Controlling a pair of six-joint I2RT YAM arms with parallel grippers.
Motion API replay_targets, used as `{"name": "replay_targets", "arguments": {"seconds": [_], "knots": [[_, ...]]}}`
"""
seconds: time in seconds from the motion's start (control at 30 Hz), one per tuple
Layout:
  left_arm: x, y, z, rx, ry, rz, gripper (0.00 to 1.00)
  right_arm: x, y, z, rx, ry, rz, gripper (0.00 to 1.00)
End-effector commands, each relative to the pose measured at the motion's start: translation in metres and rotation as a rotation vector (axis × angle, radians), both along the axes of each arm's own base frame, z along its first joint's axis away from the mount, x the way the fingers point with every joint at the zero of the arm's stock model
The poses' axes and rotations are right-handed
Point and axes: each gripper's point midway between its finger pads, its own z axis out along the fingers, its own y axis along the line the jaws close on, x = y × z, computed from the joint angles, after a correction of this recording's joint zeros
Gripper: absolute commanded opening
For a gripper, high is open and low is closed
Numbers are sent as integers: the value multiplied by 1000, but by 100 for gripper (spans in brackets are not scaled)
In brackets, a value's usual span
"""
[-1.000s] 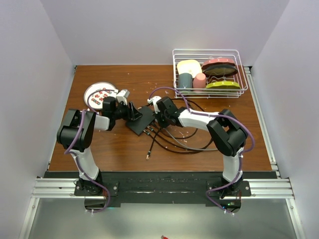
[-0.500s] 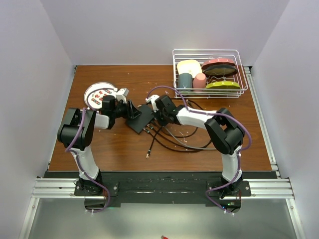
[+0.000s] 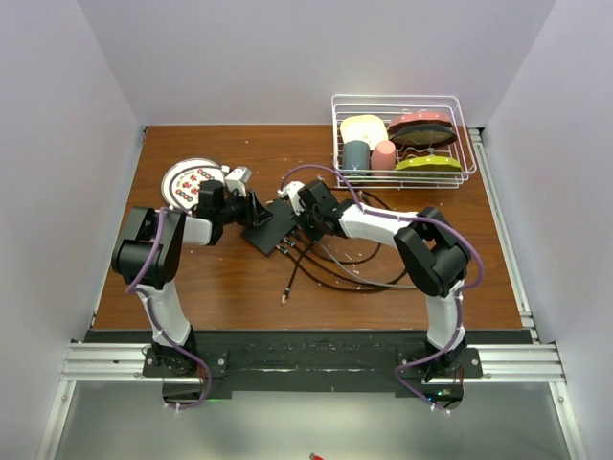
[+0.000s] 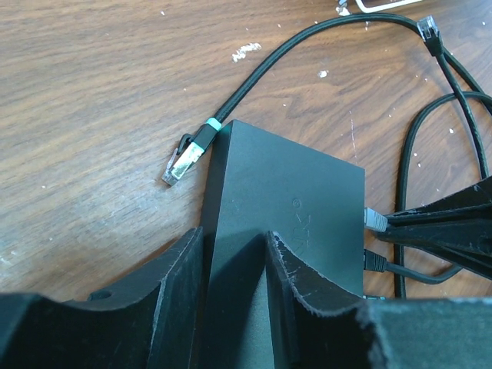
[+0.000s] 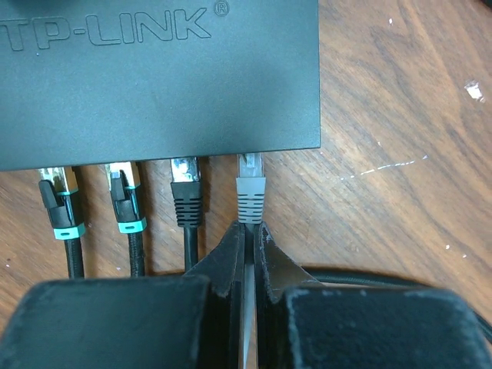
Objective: Insert the plug into the switch port
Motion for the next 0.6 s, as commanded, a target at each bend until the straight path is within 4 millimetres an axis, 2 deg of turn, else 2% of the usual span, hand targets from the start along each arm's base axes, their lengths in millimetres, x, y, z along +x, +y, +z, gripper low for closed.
{"name": "replay_targets", "arguments": {"seconds": [0.0,0.33,0.57], "knots": [[-29,-37,-8,-28,57,-166,39,41,61,78,239,-216,82,0],[-34,-48,-15,-20,78,-214,36,54,75,76,249,-233,93,0],[-35,-55,-18,0,80,-240,34,60,79,85,260,-255,96,0]]}}
